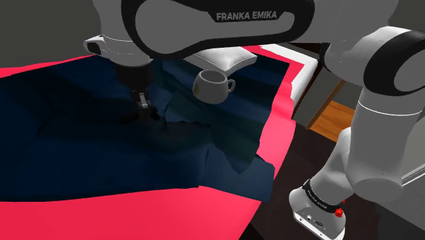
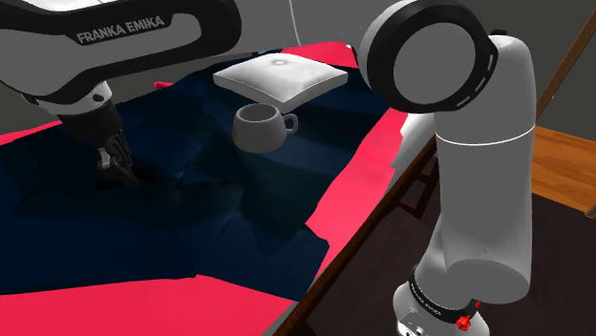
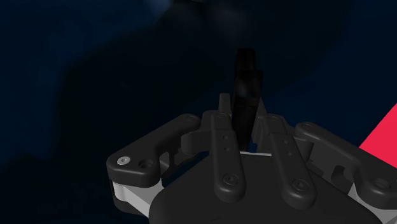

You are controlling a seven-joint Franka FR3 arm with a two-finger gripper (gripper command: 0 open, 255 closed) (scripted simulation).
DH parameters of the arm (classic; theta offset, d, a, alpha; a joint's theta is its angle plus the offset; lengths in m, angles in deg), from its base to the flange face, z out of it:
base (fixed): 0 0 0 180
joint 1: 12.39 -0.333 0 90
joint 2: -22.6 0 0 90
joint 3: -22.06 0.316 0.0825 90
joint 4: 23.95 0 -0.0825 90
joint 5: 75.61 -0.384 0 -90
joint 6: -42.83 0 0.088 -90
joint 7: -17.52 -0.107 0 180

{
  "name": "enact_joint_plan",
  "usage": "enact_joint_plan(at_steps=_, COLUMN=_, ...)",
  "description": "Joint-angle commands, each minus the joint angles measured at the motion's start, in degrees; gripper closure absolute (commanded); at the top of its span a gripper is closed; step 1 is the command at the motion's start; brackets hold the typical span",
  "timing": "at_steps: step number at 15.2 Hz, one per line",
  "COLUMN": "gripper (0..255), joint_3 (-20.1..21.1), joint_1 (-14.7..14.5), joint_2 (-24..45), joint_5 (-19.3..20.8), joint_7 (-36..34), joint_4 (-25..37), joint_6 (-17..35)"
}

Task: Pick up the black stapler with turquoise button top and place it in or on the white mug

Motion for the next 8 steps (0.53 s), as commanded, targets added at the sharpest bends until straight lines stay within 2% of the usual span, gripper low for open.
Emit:
enact_joint_plan(at_steps=1, gripper=255, joint_3=0.02, joint_1=-0.08, joint_2=-0.02, joint_5=-0.04, joint_7=0.21, joint_4=1.6, joint_6=-1.62)
enact_joint_plan(at_steps=8, gripper=255, joint_3=0.09, joint_1=-0.96, joint_2=0.98, joint_5=0.26, joint_7=0.48, joint_4=8.53, joint_6=-7.55)
